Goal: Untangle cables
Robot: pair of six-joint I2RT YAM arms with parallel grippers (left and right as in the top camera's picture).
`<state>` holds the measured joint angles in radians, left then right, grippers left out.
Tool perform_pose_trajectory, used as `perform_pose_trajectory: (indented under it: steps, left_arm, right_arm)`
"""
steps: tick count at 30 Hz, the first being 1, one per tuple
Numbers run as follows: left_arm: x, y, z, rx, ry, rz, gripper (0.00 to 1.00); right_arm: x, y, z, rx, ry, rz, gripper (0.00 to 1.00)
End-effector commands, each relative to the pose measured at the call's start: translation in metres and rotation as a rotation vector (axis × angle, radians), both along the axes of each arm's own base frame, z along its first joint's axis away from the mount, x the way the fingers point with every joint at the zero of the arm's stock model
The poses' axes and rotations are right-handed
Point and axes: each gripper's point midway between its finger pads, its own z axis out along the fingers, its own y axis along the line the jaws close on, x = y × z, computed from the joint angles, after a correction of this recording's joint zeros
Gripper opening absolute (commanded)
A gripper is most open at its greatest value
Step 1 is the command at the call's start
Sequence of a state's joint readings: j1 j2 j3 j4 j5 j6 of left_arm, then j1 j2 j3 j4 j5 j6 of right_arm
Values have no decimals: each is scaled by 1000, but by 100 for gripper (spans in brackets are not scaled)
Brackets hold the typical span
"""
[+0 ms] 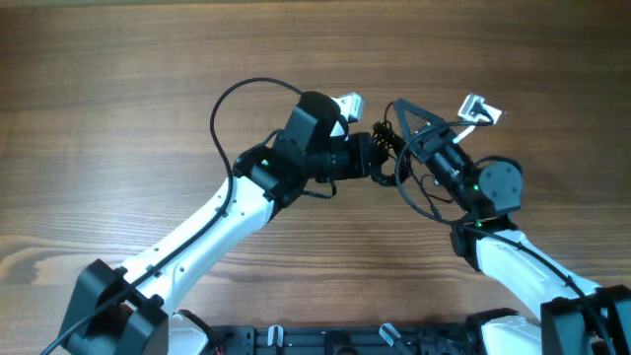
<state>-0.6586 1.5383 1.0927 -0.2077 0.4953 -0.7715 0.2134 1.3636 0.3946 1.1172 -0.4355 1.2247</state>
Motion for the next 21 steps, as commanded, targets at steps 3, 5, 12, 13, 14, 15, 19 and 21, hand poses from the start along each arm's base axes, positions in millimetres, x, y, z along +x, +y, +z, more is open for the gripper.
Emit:
perform_pose_trajectory:
  steps: [3,5,12,13,14,15,19,21]
  left_arm:
    - [1,-5,19,-61,11,29,4]
    - [3,-4,17,-51,9,41,4]
    - [16,10,15,-41,14,89,4]
    - [20,14,14,-39,16,102,4]
    - [24,18,14,-39,16,114,4]
    - [28,22,14,-39,16,126,4]
    - [35,30,14,-39,15,150,4]
    - [40,35,14,-34,11,170,4]
  right_arm:
    - [-1,9,16,17,-47,11,4]
    - [-3,5,30,75,-79,1,4]
    - [2,11,-28,-121,64,13,4]
    - [2,11,-34,-152,70,13,4]
    - [2,11,-41,-171,91,15,4]
    - [1,11,-46,-199,93,14,4]
    - [-2,15,-49,-263,57,43,4]
    - [-8,21,-49,-277,37,90,4]
